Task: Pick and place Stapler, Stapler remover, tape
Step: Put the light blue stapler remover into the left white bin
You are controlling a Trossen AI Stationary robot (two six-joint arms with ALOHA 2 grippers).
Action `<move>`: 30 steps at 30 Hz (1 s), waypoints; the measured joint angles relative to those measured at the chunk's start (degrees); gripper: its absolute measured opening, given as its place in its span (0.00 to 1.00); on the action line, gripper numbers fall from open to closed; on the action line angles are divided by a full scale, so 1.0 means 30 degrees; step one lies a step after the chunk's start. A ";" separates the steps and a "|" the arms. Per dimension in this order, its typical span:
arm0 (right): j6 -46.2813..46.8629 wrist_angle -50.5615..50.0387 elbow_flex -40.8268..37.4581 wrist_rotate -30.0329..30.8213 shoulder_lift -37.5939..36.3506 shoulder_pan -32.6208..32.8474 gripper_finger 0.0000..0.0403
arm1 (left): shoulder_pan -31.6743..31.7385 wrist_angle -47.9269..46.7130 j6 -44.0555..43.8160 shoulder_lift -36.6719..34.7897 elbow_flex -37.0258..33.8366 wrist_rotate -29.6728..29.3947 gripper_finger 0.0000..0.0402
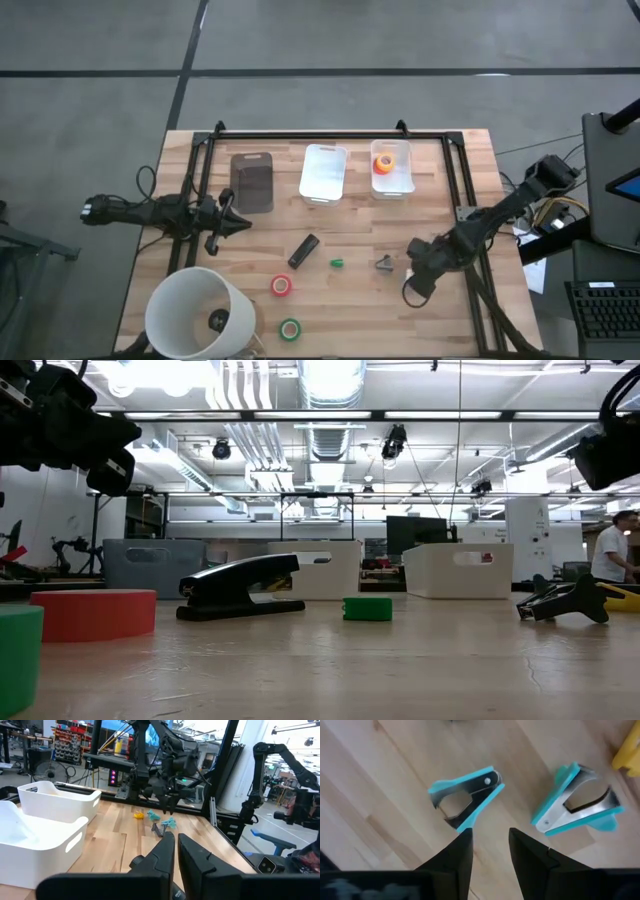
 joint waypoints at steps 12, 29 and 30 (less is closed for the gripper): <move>-0.0919 0.0612 0.0476 -0.0512 0.1891 0.0002 0.24 | 0.0000 0.0007 0.0000 0.0000 -0.0002 0.0000 0.06; -0.9942 0.2665 0.0476 -0.0377 0.1157 0.1168 0.17 | 0.0000 0.0007 0.0000 0.0000 -0.0006 -0.0001 0.06; -1.0505 0.2668 0.0476 -0.0272 0.1157 0.1225 0.17 | 0.0000 0.0007 0.0000 0.0000 -0.0003 -0.0003 0.06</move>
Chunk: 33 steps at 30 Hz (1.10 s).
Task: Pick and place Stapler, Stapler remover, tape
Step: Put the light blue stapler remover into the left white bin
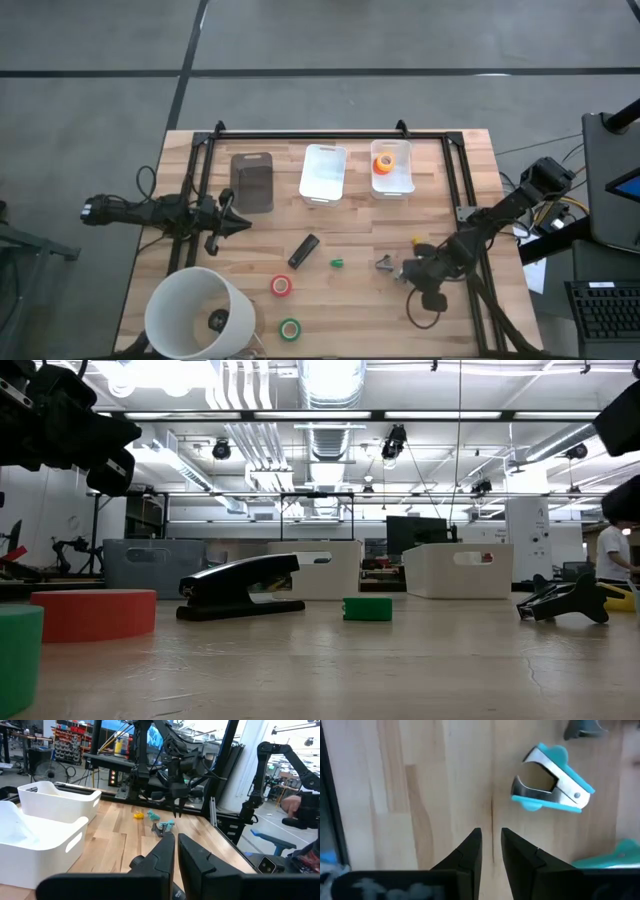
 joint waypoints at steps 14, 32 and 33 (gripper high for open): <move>-0.6603 -0.0164 0.0657 0.3053 0.0007 0.0241 0.28 | 0.0000 0.0000 0.0000 0.0000 0.0001 -0.0004 0.06; -0.7804 -0.0312 0.1530 0.4211 0.3306 0.1028 0.26 | 0.0000 0.0000 0.0000 0.0000 -0.0001 0.0003 0.06; -0.7879 -0.0346 0.1679 0.4233 0.3467 0.1028 0.25 | 0.0000 0.0002 0.0000 0.0000 -0.0004 0.0003 0.06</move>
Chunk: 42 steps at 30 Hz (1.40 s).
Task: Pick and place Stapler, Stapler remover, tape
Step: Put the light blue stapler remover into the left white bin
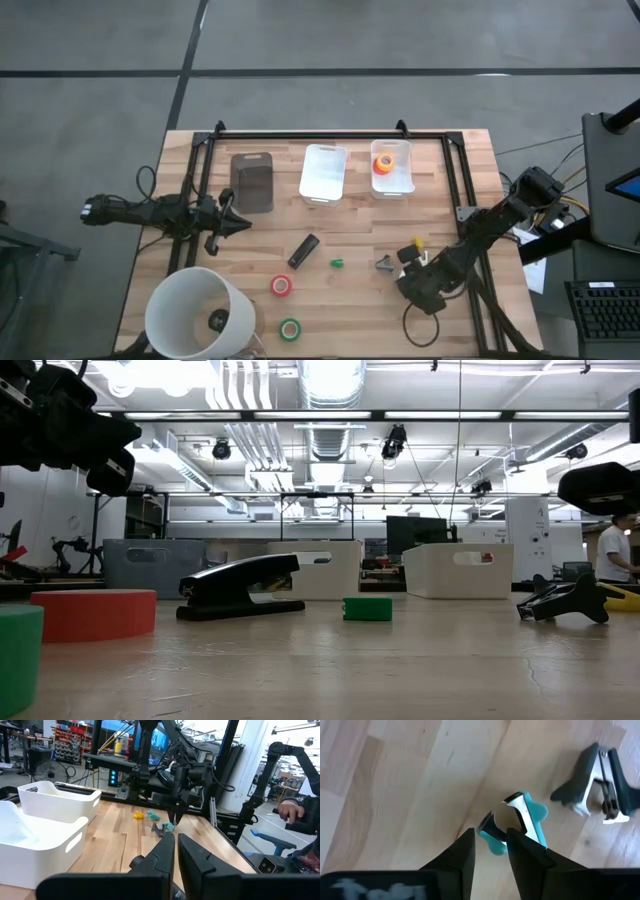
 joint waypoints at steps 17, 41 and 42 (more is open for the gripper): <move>-0.0666 -0.2389 0.1505 0.0163 0.0999 0.0372 0.10 | 0.0000 -0.0002 0.0000 -0.0007 0.0000 -0.0001 0.06; -0.0249 -0.4502 0.3366 0.1965 0.0189 0.0372 0.02 | 0.0000 -0.0002 0.0000 0.0000 0.0005 0.0000 0.06; -0.0303 -0.4682 0.3580 0.2204 0.0062 0.0372 0.02 | 0.0000 -0.0002 0.0000 0.0000 0.0007 0.0000 0.06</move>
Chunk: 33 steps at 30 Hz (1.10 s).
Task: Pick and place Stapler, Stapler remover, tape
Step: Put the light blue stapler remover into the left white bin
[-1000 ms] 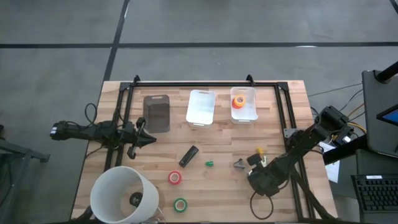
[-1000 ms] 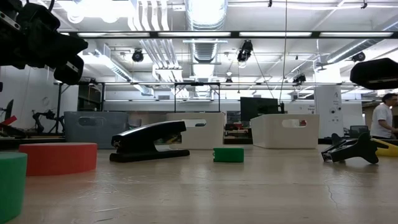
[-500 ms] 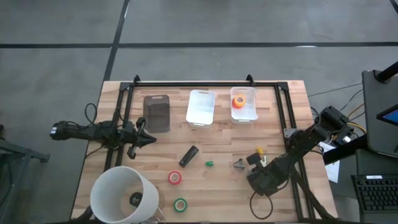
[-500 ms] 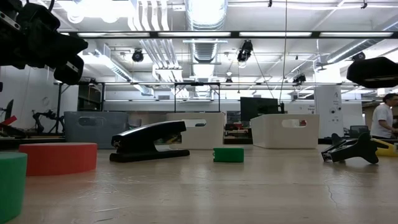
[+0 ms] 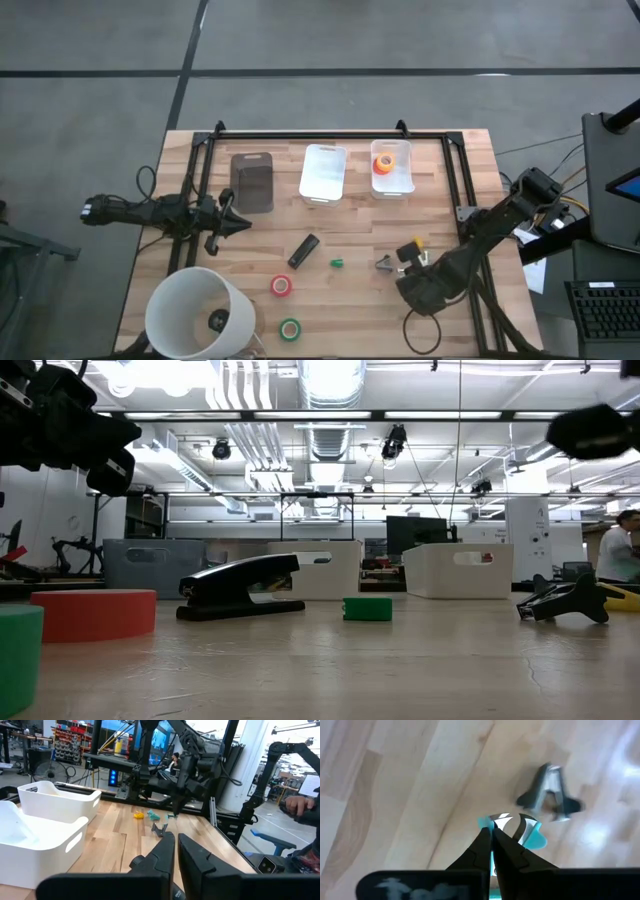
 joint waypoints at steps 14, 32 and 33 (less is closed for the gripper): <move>-0.3375 0.0610 0.1829 0.5107 -0.0833 -0.0983 0.02 | 0.0000 0.0000 0.0000 -0.0005 -0.0007 -0.0007 0.06; -1.4893 1.0469 0.1763 0.1437 -0.0680 -1.0772 0.02 | 0.0000 0.0000 0.0000 -0.0001 -0.0007 -0.0006 0.06; -1.5223 1.1051 0.1750 0.0600 -0.0680 -1.1544 0.02 | 0.0000 0.0000 0.0000 -0.0005 -0.0007 0.0000 0.06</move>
